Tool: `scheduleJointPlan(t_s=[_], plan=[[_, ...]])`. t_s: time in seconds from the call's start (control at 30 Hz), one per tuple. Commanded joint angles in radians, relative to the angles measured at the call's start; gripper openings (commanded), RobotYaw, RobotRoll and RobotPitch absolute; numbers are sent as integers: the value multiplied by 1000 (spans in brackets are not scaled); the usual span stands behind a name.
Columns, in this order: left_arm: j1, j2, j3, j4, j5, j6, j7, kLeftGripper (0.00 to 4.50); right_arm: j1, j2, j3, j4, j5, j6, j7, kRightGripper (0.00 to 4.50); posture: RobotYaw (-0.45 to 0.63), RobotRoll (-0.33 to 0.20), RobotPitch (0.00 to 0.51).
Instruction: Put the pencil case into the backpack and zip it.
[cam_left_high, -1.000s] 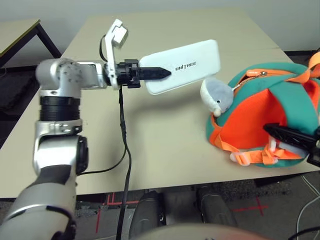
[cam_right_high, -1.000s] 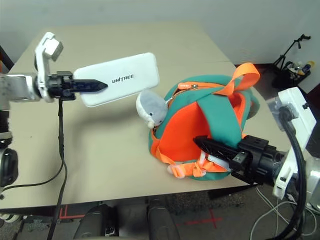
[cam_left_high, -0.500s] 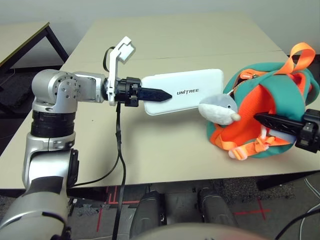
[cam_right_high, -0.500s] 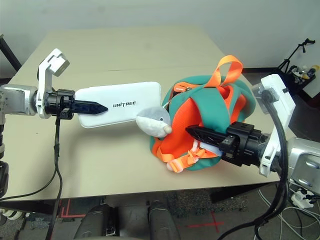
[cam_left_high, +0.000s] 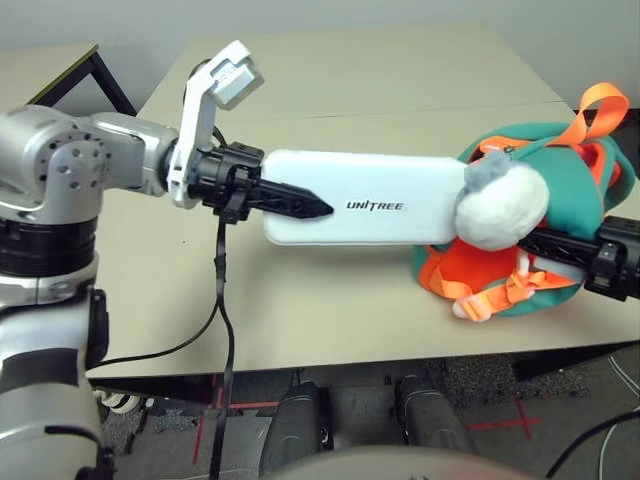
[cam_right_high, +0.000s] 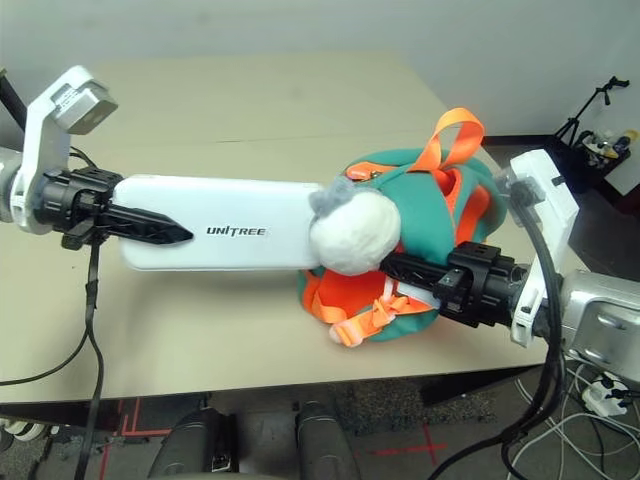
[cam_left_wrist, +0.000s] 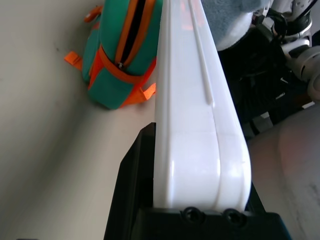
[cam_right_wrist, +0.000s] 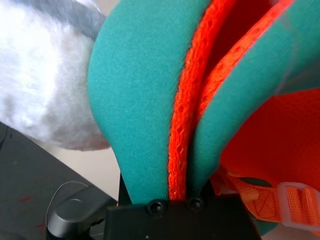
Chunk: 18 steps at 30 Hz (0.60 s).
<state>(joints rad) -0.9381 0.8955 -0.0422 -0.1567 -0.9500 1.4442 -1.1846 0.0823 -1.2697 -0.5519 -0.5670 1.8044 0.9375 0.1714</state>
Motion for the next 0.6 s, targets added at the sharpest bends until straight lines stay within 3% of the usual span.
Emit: scheduleJointPlan(t_s=[0.03, 0.23, 0.4, 0.6], plan=[[0, -31, -22, 5, 16, -32, 27, 1326, -34, 9, 38, -9, 2, -5, 5, 90, -99, 0, 62], [3, -73, -43, 66, 101, -109, 94, 1326, -74, 23, 68, -10, -8, -7, -3, 90, -108, 0, 61], [2, -18, -109, 120, 204, -221, 49, 1326, -85, 37, 66, -14, -14, -3, -4, 90, -113, 0, 59], [-11, -6, -125, 153, 236, -250, 5, 1326, -81, 44, 59, -17, -18, 0, -2, 90, -110, 0, 58]])
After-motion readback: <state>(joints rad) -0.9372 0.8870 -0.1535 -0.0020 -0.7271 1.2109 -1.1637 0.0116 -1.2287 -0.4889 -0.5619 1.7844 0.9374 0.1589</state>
